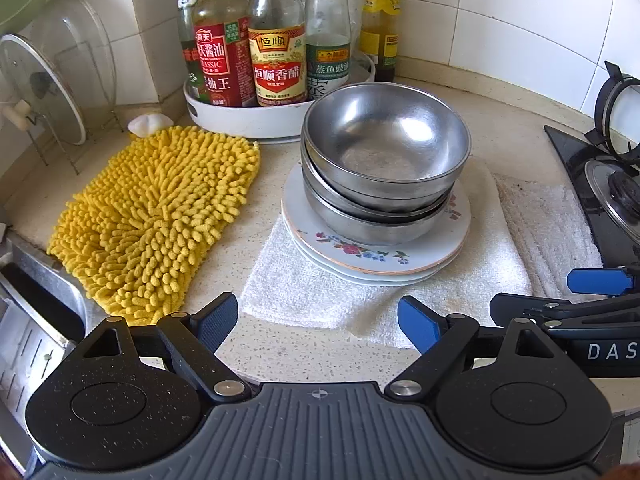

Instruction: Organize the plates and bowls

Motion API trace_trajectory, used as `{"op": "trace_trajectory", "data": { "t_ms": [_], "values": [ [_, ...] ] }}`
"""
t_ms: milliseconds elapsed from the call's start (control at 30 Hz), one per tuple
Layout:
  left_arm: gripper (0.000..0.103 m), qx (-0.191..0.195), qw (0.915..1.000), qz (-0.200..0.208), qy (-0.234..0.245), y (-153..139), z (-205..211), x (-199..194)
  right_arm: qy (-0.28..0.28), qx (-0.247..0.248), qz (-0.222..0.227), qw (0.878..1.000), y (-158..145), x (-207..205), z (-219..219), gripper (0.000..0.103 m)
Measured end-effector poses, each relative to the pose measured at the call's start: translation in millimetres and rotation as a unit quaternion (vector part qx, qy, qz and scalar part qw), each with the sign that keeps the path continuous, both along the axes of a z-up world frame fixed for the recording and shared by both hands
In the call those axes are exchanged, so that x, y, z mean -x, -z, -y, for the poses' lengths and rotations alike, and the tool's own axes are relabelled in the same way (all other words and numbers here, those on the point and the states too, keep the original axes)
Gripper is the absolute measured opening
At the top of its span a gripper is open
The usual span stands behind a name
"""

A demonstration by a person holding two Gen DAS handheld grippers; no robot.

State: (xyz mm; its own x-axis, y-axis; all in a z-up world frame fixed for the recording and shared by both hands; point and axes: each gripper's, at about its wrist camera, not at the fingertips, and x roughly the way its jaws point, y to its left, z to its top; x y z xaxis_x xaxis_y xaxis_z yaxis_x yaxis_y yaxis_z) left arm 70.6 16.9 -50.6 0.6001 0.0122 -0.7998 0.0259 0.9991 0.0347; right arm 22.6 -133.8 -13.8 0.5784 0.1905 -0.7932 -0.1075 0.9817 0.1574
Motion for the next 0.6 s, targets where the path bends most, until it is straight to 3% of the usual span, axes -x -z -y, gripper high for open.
{"op": "trace_trajectory", "data": {
  "t_ms": [200, 333, 600],
  "values": [
    [0.091, -0.006, 1.0, 0.004, 0.004, -2.2, 3.0, 0.3, -0.002, 0.001, 0.004, 1.0, -2.0, 0.3, -0.3, 0.093],
    [0.091, -0.034, 0.9993, 0.011, 0.009, -2.9, 8.8, 0.5, -0.003, -0.003, 0.007, 1.0, -2.8, 0.2, 1.1, 0.093],
    [0.094, -0.029, 0.9992, 0.026, 0.01, -3.5, 7.0, 1.8, -0.004, -0.01, 0.011, 1.0, -4.2, -0.1, 4.7, 0.095]
  ]
}}
